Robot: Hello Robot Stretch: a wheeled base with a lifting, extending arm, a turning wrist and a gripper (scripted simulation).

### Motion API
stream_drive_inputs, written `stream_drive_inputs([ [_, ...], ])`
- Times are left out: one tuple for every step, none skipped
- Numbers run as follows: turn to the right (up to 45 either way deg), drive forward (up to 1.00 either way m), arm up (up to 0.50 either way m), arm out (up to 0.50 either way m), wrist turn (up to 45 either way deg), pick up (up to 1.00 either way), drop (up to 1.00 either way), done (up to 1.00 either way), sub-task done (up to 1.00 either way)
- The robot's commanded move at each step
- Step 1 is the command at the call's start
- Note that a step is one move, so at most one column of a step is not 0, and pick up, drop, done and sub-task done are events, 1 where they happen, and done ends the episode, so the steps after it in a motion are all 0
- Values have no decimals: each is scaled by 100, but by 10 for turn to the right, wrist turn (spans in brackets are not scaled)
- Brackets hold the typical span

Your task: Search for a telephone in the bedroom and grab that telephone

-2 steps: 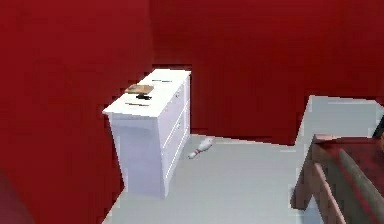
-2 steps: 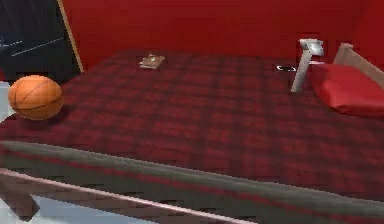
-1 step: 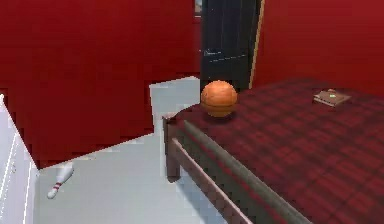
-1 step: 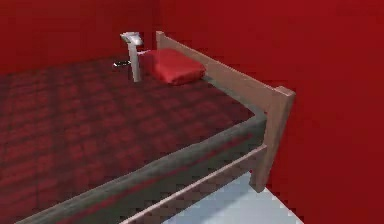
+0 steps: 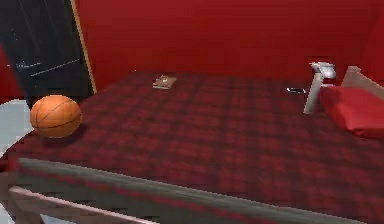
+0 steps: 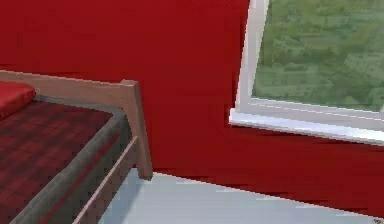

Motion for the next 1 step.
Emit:
stream_drive_inputs([
  [300,0,0,0,0,0,0,0,0],
])
